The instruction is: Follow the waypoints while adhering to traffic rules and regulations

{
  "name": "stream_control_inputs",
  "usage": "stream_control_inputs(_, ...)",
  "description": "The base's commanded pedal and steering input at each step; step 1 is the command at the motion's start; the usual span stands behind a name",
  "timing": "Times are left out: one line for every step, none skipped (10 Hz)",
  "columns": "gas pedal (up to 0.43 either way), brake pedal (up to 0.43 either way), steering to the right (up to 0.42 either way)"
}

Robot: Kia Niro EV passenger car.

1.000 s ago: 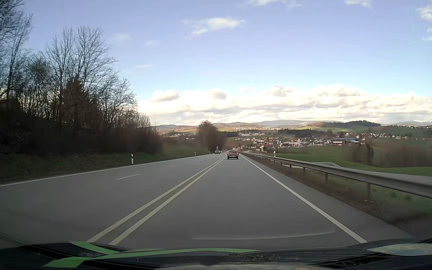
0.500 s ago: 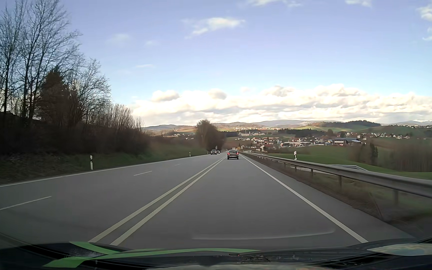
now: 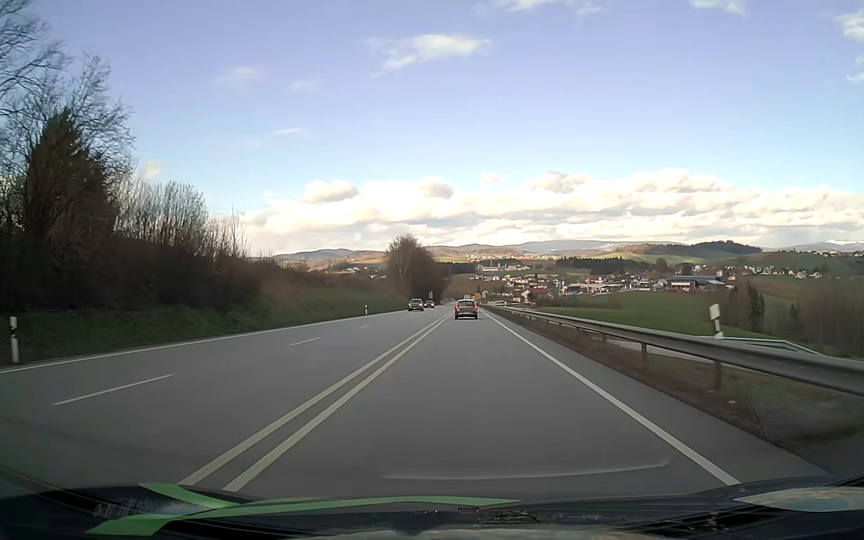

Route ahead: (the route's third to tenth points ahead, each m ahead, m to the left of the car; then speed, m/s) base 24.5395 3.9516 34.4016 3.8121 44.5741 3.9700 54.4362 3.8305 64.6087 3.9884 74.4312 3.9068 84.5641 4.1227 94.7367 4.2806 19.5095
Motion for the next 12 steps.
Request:
stream_control_inputs(0.087, 0.000, -0.003)
stream_control_inputs(0.087, 0.000, -0.003)
stream_control_inputs(0.079, 0.000, -0.003)
stream_control_inputs(0.079, 0.000, -0.003)
stream_control_inputs(0.079, 0.000, -0.003)
stream_control_inputs(0.079, 0.000, -0.003)
stream_control_inputs(0.067, 0.000, -0.003)
stream_control_inputs(0.067, 0.000, -0.003)
stream_control_inputs(0.059, 0.000, -0.003)
stream_control_inputs(0.047, 0.000, -0.003)
stream_control_inputs(0.047, 0.000, -0.002)
stream_control_inputs(0.047, 0.000, -0.002)
